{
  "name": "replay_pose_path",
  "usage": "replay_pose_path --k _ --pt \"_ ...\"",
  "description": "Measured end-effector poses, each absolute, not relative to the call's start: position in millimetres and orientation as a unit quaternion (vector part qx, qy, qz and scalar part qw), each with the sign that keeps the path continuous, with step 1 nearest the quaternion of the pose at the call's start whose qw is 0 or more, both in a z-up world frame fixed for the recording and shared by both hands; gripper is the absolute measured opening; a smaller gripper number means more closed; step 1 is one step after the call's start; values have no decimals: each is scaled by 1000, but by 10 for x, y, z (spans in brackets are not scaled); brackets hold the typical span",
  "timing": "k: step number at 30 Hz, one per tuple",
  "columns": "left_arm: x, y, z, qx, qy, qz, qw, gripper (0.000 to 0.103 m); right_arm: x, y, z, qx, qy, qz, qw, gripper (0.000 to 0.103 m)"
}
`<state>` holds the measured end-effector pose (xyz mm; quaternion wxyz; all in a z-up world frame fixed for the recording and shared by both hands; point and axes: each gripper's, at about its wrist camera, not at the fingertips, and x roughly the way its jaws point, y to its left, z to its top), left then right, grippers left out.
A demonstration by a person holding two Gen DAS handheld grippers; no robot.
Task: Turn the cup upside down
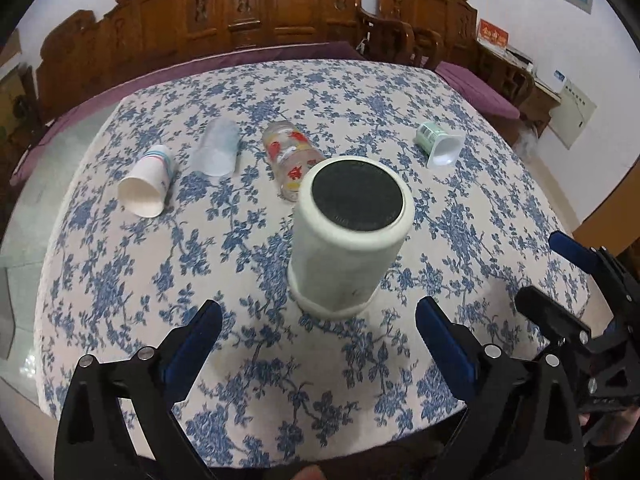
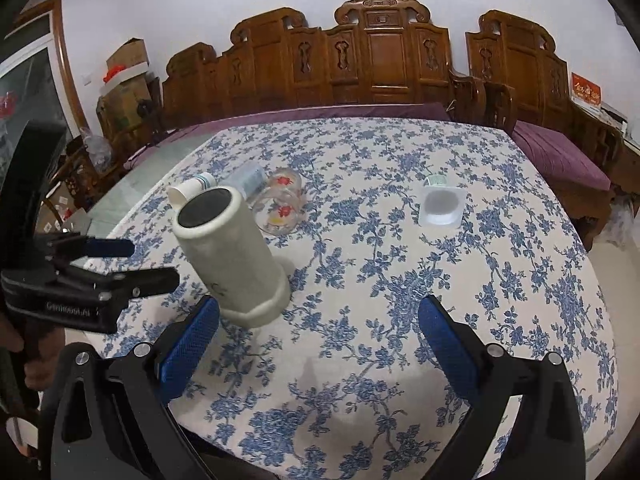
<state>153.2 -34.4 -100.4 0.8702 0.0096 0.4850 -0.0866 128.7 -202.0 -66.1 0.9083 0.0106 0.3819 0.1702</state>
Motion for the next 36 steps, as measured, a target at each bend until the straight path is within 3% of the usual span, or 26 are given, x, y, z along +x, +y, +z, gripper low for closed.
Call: replay_pose_path --k 23,36 --pt "481 91 -676 -13 409 -52 911 94 532 -1761 -294 19 339 153 928 100" --pt "-172 110 20 3 290 -31 956 94 -84 -1754 413 6 229 139 964 100"
